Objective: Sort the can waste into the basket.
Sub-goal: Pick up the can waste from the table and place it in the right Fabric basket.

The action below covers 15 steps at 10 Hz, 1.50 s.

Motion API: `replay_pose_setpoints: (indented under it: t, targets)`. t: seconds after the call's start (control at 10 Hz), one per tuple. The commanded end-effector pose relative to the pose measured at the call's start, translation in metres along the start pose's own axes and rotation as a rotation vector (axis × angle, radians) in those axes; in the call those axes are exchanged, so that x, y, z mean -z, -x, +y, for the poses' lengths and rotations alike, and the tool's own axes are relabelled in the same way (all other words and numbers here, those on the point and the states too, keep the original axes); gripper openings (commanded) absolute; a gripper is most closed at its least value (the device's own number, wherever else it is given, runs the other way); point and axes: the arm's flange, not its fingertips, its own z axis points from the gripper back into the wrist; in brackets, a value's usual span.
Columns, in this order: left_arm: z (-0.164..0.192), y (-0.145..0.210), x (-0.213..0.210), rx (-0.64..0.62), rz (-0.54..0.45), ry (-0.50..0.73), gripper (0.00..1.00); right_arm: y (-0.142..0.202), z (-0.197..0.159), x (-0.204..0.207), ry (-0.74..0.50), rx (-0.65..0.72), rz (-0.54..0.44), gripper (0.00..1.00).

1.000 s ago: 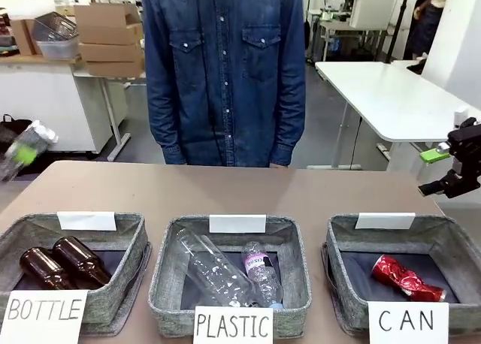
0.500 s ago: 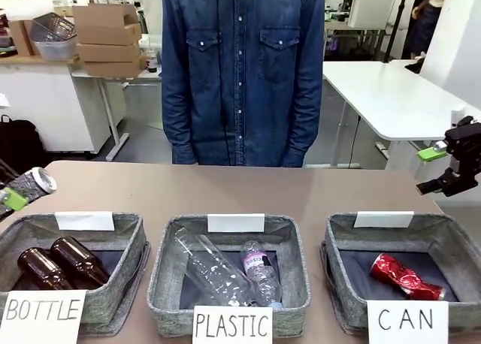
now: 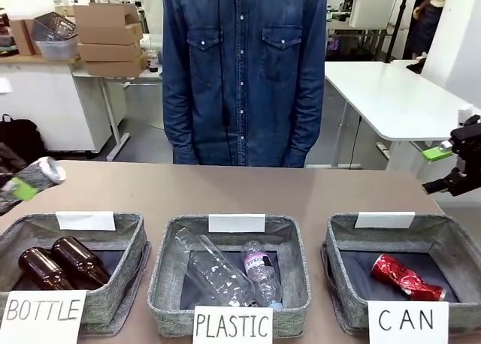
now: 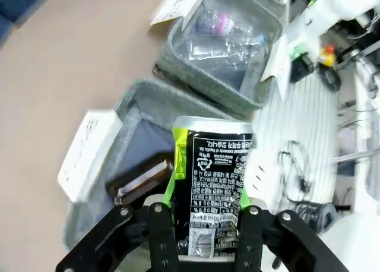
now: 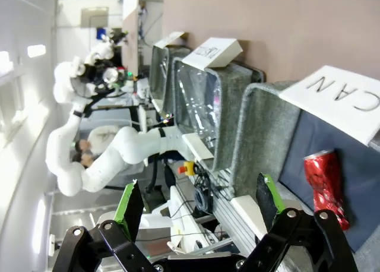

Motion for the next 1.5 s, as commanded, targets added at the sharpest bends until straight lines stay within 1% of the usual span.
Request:
replay_pose_setpoints:
  t: [0.0,0.1,0.2,0.3,0.4,0.5,0.6,0.7,0.8,0.9,1.0,1.2,1.4]
  targets:
    - [-0.065,-0.122,0.084,0.24,0.083,-0.124,0.39,0.029,-0.006,-0.069,0.104,0.108,-0.105,1.0]
    - [-0.089,-0.157,0.114,0.322,0.095,-0.122,0.39,0.051,-0.014,-0.109,0.131,0.092,-0.166,1.0]
    - [-0.117,-0.199,0.156,0.403,0.108,-0.111,0.39,0.084,-0.03,-0.154,0.208,0.136,-0.27,1.0]
    - [-0.153,-0.241,0.2,0.506,0.127,-0.058,0.39,0.122,-0.051,-0.196,0.201,0.172,-0.36,1.0]
    - [-0.195,-0.276,0.247,0.629,0.158,0.004,0.39,0.152,-0.068,-0.222,0.212,0.217,-0.436,1.0]
    - [-0.225,-0.303,0.286,0.717,0.186,0.001,0.39,0.181,-0.079,-0.238,0.245,0.219,-0.483,1.0]
    - [-0.24,-0.33,0.324,0.75,0.192,-0.068,0.39,0.206,-0.084,-0.25,0.247,0.202,-0.565,1.0]
    - [-0.245,-0.355,0.359,0.758,0.175,-0.112,0.39,0.185,-0.067,-0.233,0.231,0.239,-0.466,1.0]
    - [-0.243,-0.379,0.396,0.731,0.189,-0.084,0.39,0.185,-0.067,-0.233,0.231,0.239,-0.466,1.0]
    - [-0.243,-0.392,0.425,0.71,0.207,-0.089,0.39,0.185,-0.067,-0.233,0.231,0.239,-0.466,1.0]
    - [-0.243,-0.4,0.446,0.692,0.231,-0.06,0.39,0.185,-0.067,-0.233,0.231,0.239,-0.466,1.0]
    - [-0.231,-0.408,0.468,0.646,0.27,-0.054,0.39,0.185,-0.067,-0.233,0.231,0.239,-0.466,1.0]
    - [-0.221,-0.405,0.469,0.619,0.261,-0.048,0.39,0.185,-0.067,-0.233,0.231,0.239,-0.466,1.0]
